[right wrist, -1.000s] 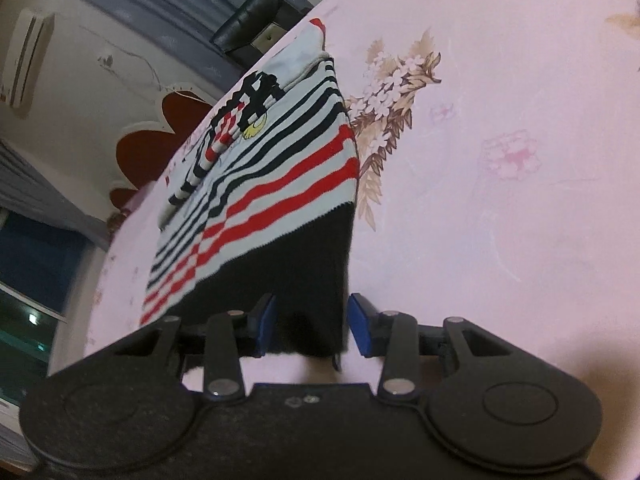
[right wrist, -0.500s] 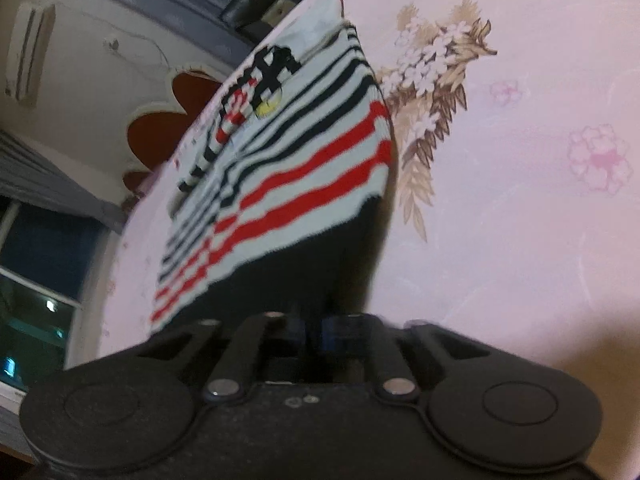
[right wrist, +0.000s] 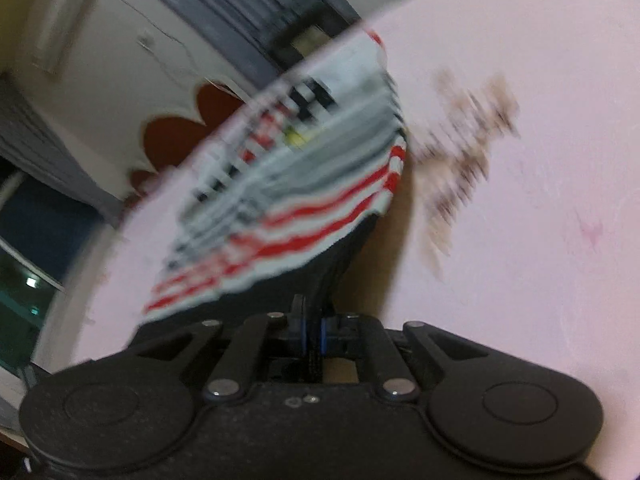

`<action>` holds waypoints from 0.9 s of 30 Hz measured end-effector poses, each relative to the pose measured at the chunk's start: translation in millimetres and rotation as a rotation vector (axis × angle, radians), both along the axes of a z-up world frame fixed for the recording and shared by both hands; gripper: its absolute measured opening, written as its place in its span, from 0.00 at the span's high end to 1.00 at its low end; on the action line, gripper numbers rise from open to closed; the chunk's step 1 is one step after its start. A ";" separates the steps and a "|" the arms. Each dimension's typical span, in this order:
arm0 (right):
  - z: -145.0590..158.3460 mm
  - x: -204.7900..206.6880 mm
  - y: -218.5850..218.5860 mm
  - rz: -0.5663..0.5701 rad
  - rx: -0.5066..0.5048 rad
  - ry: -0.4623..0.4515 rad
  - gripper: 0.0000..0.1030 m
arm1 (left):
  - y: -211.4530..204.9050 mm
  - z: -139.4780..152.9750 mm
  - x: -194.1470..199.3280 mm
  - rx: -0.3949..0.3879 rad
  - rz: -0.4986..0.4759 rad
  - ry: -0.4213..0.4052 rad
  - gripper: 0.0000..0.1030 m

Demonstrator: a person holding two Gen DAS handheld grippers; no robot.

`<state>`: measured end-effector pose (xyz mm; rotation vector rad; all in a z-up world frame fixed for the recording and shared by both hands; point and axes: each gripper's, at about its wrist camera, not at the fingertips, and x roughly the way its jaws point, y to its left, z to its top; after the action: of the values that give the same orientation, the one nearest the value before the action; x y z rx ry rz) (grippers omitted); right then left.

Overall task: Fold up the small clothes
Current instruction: 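Grasp the black hem with both grippers, then lift the hem with both grippers and carry it over toward the collar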

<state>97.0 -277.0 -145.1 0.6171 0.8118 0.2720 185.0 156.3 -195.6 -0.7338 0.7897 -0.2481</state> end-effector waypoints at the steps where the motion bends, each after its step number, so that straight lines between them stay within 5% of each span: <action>1: -8.4 4.0 0.6 -0.005 -0.001 0.039 0.94 | 0.6 -4.8 -0.4 -0.034 -0.004 -0.002 0.95; 3: -13.7 4.5 -2.5 -0.014 0.055 0.050 0.93 | 1.9 -11.2 0.6 -0.120 -0.021 0.021 0.95; 16: -15.8 5.6 -8.6 -0.026 0.152 0.072 0.78 | -7.3 -17.3 -1.2 -0.177 0.041 0.035 0.90; 20: -19.2 11.3 -11.2 -0.034 0.168 0.094 0.84 | -11.8 -17.7 0.3 -0.134 0.030 0.018 0.91; 21: -18.8 13.4 -9.1 -0.025 0.147 0.097 0.93 | -13.7 -16.5 -0.1 -0.115 0.028 0.007 0.94; 23: -15.7 14.9 -2.7 -0.001 0.087 0.077 0.94 | -13.7 -12.2 -3.9 -0.089 0.049 -0.013 0.95; 27: -2.2 2.9 -11.5 -0.050 0.124 -0.018 0.94 | -0.2 6.0 -18.7 -0.166 0.132 -0.095 0.96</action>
<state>99.9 -288.5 -147.3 0.7490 0.7654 0.2836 166.3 156.2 -189.6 -0.9207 0.6323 -0.2291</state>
